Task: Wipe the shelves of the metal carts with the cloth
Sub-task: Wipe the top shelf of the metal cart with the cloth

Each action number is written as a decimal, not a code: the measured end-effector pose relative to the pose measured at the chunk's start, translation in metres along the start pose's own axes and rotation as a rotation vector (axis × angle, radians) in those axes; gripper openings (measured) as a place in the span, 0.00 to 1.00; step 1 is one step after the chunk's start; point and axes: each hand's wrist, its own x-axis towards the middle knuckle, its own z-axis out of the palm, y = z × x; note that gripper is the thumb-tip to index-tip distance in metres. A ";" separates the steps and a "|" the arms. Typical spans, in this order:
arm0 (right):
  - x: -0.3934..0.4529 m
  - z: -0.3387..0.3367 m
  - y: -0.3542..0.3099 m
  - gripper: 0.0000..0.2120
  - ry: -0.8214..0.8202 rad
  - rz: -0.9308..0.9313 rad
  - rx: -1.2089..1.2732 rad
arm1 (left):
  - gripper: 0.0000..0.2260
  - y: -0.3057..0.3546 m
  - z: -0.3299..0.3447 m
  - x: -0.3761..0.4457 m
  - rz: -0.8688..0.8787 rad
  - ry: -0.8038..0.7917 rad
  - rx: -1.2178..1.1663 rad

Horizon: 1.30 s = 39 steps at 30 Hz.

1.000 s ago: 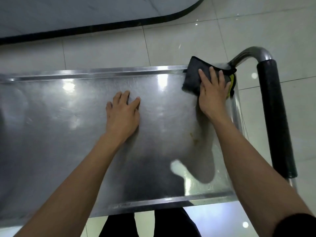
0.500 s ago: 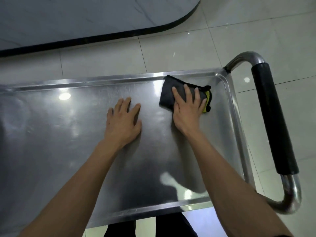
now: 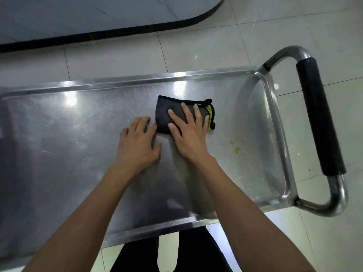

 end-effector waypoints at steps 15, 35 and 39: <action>-0.006 -0.038 0.097 0.21 0.058 -0.006 -0.083 | 0.23 0.067 0.017 0.000 -0.021 -0.014 0.010; -0.046 -0.054 0.173 0.23 0.126 0.188 -0.122 | 0.30 0.066 0.010 0.002 -0.045 -0.068 0.000; -0.060 -0.032 0.132 0.23 0.115 0.142 -0.089 | 0.24 0.051 0.007 -0.009 0.015 -0.043 -0.092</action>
